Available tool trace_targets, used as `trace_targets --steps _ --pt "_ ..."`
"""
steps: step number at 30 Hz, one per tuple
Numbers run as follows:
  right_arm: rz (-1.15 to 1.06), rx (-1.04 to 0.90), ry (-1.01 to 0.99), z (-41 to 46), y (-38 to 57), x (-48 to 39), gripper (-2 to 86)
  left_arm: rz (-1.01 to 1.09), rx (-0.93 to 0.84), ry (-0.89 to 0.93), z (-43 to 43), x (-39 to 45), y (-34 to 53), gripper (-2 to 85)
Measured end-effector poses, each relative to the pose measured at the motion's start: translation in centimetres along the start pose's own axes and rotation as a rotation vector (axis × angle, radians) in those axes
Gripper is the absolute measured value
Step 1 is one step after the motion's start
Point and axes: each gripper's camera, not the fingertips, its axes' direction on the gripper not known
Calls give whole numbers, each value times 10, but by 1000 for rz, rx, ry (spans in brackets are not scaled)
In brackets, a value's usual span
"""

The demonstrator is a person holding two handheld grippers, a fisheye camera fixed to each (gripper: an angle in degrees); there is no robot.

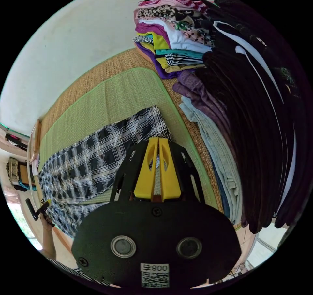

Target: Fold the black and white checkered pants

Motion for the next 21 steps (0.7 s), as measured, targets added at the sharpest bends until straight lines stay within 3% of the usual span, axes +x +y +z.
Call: trace_targets --steps 5,10,15,21 --pt "31 -122 36 3 -3 11 3 2 -17 2 -14 -2 -1 1" --pt "69 -90 -65 -15 16 39 11 -15 -16 38 -25 -6 1 2" --pt "-90 -12 -106 -36 0 0 9 -13 13 23 -45 -2 0 2" --pt "-129 -106 -84 -4 -44 -30 1 -51 91 -53 -78 -4 -9 1"
